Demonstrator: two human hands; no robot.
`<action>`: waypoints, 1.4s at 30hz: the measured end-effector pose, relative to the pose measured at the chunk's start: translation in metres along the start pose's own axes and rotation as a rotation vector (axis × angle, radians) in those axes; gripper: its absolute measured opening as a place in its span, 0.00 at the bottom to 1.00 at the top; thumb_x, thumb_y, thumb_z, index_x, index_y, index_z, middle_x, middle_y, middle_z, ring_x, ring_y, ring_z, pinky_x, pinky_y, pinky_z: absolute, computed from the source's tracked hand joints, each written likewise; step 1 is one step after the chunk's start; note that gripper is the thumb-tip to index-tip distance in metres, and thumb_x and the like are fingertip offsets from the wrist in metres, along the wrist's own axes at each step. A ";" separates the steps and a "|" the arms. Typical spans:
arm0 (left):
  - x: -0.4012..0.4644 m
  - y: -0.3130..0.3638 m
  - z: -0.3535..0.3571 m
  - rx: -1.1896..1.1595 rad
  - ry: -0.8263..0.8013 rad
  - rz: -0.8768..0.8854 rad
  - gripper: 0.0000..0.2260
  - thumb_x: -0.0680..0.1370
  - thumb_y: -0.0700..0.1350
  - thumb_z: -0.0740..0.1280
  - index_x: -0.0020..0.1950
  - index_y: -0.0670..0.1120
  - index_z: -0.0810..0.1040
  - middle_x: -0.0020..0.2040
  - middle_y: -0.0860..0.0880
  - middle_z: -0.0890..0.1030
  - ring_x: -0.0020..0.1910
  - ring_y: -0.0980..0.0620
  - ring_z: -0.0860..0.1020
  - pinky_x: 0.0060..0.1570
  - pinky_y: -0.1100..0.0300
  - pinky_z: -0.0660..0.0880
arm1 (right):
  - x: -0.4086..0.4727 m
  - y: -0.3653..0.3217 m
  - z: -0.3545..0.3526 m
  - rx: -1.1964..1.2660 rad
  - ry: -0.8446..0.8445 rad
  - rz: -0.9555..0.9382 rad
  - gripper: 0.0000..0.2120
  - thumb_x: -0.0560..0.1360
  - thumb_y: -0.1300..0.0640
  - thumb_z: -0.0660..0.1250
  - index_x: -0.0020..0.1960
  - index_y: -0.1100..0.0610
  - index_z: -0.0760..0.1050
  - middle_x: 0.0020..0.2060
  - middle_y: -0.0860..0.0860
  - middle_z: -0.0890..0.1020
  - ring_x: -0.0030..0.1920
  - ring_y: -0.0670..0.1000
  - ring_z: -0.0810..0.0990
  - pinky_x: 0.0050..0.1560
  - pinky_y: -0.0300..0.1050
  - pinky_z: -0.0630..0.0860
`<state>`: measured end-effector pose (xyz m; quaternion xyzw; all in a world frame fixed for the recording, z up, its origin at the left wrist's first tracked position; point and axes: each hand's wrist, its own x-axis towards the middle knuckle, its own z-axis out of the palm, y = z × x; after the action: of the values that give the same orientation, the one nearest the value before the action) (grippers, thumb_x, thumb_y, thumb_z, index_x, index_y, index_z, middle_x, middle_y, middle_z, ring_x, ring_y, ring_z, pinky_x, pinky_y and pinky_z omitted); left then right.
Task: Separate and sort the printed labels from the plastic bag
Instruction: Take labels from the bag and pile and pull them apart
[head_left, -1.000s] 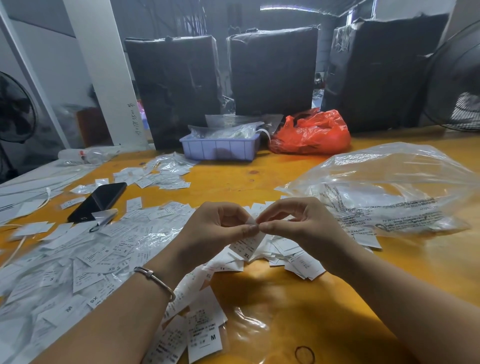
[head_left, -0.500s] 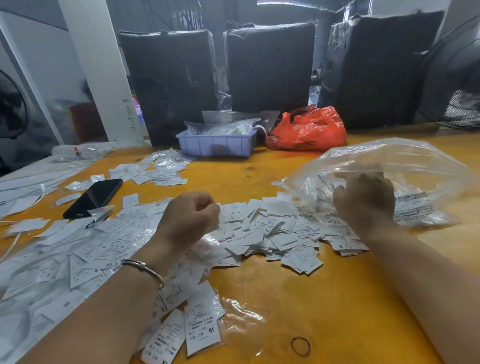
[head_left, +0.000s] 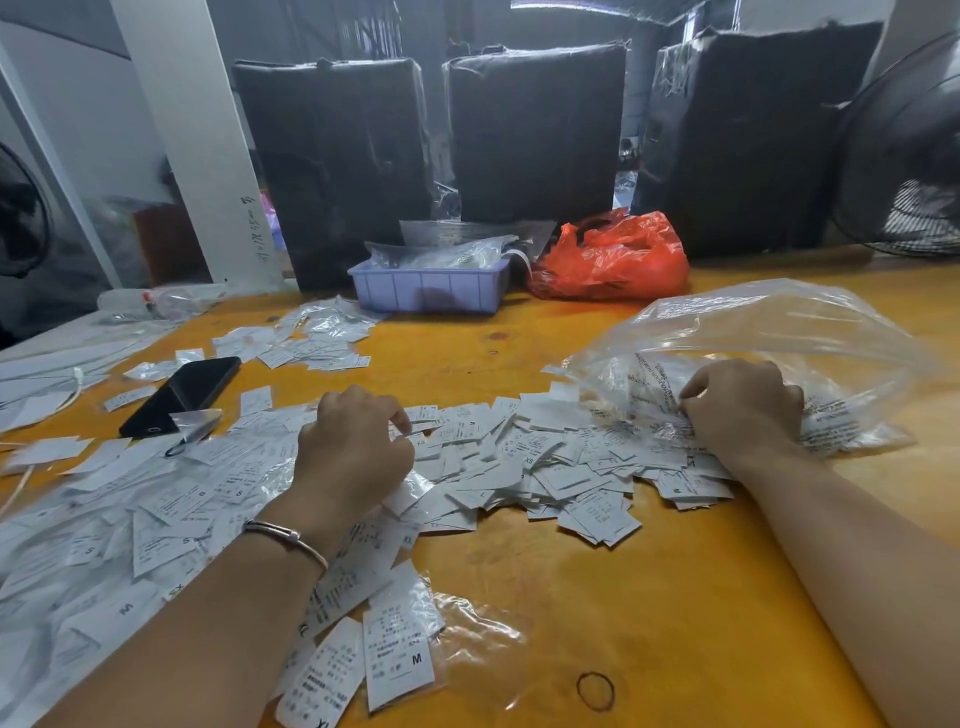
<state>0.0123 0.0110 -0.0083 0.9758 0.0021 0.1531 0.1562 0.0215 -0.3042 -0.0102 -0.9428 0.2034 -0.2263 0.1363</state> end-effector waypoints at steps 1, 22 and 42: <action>0.000 0.000 0.001 -0.035 0.006 0.015 0.08 0.75 0.44 0.64 0.50 0.55 0.79 0.57 0.52 0.73 0.63 0.48 0.66 0.54 0.51 0.66 | 0.000 -0.001 0.000 0.001 0.005 -0.001 0.08 0.74 0.61 0.66 0.42 0.51 0.82 0.49 0.53 0.81 0.59 0.59 0.70 0.57 0.52 0.64; -0.005 0.010 0.002 -0.290 0.004 0.189 0.08 0.74 0.41 0.66 0.43 0.56 0.78 0.52 0.56 0.75 0.57 0.55 0.69 0.52 0.58 0.64 | -0.008 -0.013 -0.013 0.716 0.260 0.043 0.07 0.68 0.61 0.74 0.45 0.59 0.81 0.40 0.57 0.83 0.39 0.56 0.80 0.38 0.43 0.77; -0.017 0.026 -0.011 -0.896 -0.238 0.249 0.03 0.73 0.37 0.73 0.44 0.38 0.82 0.35 0.48 0.83 0.34 0.56 0.79 0.37 0.66 0.77 | -0.059 -0.058 -0.005 0.413 -0.334 -0.622 0.19 0.71 0.65 0.68 0.59 0.50 0.77 0.59 0.45 0.78 0.61 0.45 0.73 0.63 0.45 0.70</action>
<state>-0.0082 -0.0107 0.0048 0.8161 -0.1990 0.0436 0.5408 -0.0100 -0.2280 -0.0075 -0.9358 -0.1662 -0.1367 0.2791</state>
